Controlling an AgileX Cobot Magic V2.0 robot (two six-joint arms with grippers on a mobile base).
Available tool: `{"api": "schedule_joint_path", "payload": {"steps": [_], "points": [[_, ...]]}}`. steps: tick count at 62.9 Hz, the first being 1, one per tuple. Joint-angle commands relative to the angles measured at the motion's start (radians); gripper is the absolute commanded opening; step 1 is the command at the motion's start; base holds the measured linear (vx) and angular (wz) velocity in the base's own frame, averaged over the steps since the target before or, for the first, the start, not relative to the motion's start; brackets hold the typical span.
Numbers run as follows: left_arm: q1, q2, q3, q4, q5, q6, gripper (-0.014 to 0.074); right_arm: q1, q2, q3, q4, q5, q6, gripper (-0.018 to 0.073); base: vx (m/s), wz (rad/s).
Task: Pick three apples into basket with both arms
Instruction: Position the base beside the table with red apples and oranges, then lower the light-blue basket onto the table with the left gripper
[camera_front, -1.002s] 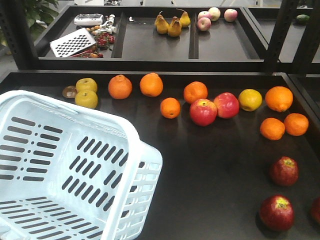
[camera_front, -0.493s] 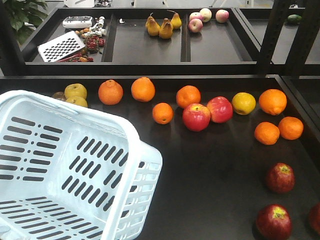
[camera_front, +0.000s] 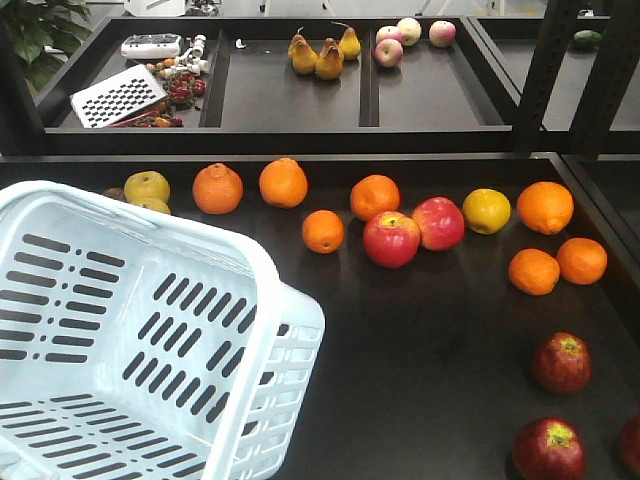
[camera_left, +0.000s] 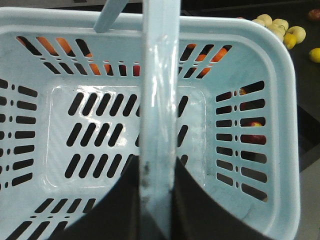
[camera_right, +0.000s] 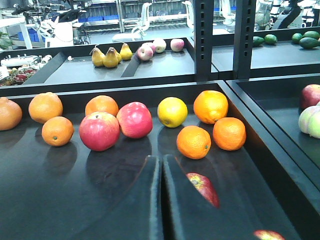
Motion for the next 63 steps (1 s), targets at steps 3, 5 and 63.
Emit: {"api": "schedule_joint_path", "payload": {"steps": [3, 5, 63], "points": [[-0.001, 0.003, -0.025, -0.002, -0.107, -0.004, -0.0006, 0.004, -0.006, 0.012, -0.006, -0.075, -0.003, -0.0008, 0.0, 0.0], [-0.001, 0.003, -0.025, -0.002, -0.107, -0.004, -0.0006, 0.004, -0.006, 0.012, -0.006, -0.075, -0.003, -0.0008, 0.0, 0.0], [-0.001, 0.003, -0.025, -0.002, -0.119, -0.004, -0.0006, 0.004, -0.006, 0.012, -0.006, -0.075, -0.003, -0.0008, 0.0, 0.0]]}}
